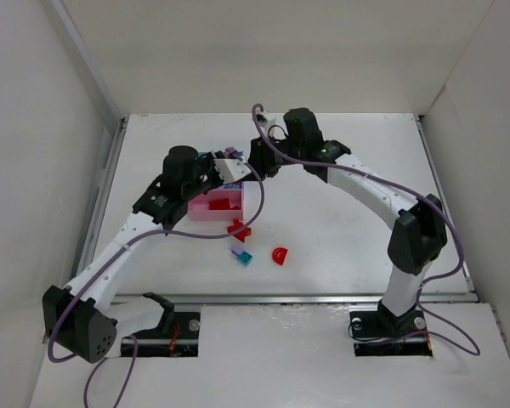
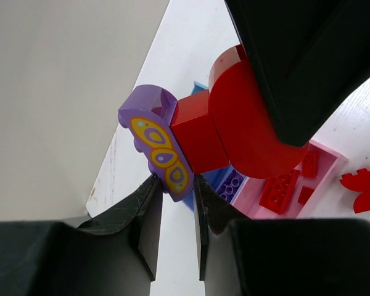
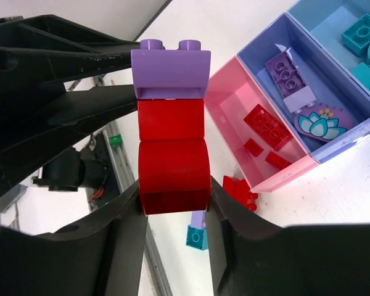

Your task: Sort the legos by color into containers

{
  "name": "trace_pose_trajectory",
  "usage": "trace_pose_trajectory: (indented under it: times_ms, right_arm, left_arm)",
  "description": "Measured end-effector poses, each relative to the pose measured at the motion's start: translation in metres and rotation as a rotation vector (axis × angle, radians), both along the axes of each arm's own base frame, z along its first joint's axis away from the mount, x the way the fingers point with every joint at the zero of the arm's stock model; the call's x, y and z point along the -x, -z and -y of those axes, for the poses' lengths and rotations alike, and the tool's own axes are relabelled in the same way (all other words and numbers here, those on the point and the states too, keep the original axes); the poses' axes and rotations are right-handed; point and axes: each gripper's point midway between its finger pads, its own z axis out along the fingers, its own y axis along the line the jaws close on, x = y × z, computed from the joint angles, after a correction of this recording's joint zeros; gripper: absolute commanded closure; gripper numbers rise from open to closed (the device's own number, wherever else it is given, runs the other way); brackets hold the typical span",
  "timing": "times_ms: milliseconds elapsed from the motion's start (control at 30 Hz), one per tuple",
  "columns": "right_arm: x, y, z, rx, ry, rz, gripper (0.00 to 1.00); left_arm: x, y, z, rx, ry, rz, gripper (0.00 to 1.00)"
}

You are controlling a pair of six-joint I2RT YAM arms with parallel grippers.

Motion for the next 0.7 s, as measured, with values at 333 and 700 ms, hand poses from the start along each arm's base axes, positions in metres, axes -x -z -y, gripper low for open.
trace_pose_trajectory:
  times_ms: [333, 700]
  right_arm:
    - [0.001, 0.013, 0.007, -0.013, -0.004, -0.006, 1.00]
    - [-0.003, 0.061, 0.063, 0.081, 0.127, -0.115, 1.00]
  left_arm:
    - [-0.003, 0.007, -0.005, 0.031, -0.036, -0.023, 1.00]
    - [-0.013, 0.008, -0.022, 0.054, -0.110, -0.033, 1.00]
